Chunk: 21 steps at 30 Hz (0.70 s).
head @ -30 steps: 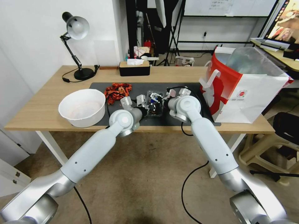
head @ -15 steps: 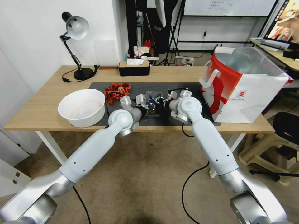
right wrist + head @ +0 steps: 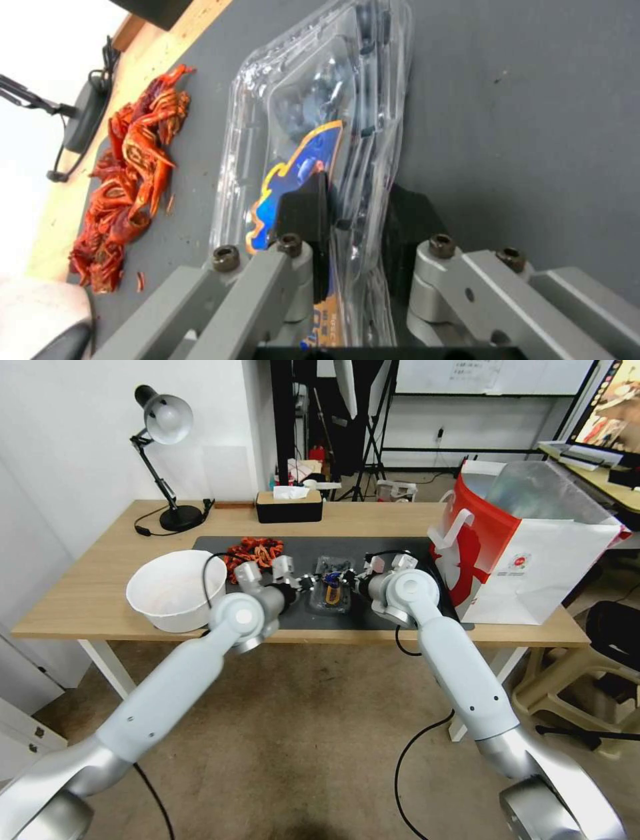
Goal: Close the takeout container lid, then place the container into the takeout bag.
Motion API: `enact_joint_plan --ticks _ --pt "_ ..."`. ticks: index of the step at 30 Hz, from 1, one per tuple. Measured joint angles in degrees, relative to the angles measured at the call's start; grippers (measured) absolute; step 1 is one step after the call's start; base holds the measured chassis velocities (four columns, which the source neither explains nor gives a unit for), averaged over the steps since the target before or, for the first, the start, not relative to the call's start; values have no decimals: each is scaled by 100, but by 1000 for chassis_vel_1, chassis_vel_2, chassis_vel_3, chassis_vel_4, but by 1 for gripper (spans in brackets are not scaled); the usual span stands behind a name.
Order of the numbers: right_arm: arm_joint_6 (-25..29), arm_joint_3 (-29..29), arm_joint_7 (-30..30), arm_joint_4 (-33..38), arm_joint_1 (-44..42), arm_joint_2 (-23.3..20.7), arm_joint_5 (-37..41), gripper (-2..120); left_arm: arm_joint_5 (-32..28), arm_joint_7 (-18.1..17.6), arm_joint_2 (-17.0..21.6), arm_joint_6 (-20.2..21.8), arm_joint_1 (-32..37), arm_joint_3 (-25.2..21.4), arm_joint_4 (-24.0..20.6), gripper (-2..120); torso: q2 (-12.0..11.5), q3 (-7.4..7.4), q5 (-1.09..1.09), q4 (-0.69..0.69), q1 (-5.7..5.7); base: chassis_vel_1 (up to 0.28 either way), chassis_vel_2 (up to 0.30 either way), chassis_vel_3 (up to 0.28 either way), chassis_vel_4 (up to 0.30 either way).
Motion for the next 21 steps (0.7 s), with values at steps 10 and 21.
enact_joint_plan --ticks 10,21 --pt "11 44 -76 137 10 -10 99 14 1641 631 755 -609 1423 -673 -1244 14 0 -1 -1 0 0 0 0 0 0" --pt "60 30 -169 209 55 23 171 14 3522 628 974 -1482 2953 -1282 -1733 52 0 -1 0 0 0 0 0 0 0"
